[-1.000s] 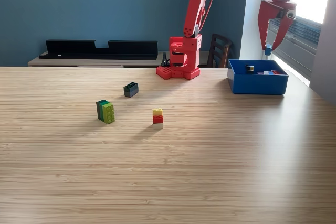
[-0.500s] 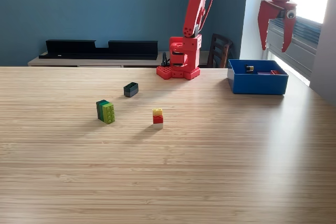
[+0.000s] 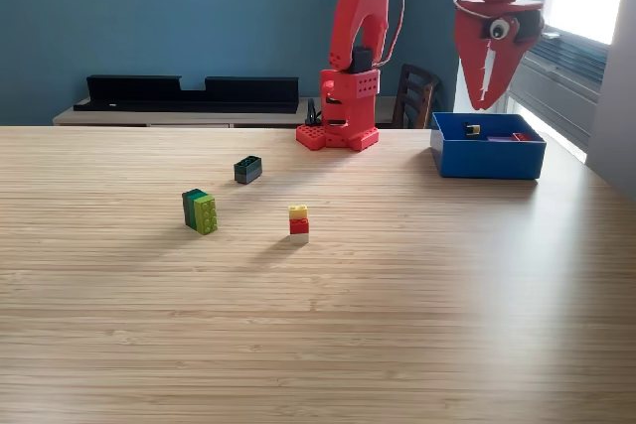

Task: Grasp a lego block and put it in the bin.

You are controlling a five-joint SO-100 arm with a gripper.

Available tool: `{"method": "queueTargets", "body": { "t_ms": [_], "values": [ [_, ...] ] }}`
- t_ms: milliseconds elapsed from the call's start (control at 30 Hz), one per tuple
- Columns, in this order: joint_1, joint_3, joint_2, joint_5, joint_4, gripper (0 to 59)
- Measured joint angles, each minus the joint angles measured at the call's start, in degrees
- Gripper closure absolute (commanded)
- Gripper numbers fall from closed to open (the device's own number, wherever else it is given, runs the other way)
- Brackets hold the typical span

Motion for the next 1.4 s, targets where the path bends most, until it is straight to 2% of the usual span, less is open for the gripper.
{"method": "queueTargets", "body": {
  "t_ms": [367,833,1000,1233,1333,1400],
  "values": [
    [6.68,0.00,0.00,0.09,-0.26,58.5],
    [14.85,1.32,0.00,0.79,-7.12,58.5],
    [19.34,5.62,0.00,1.32,-12.22,58.4],
    [26.19,13.01,0.00,-3.08,-18.81,58.4],
    [30.50,14.24,0.00,-6.59,-20.65,52.4],
    [33.05,14.50,0.00,-9.49,-21.01,43.2]
  ]
}}
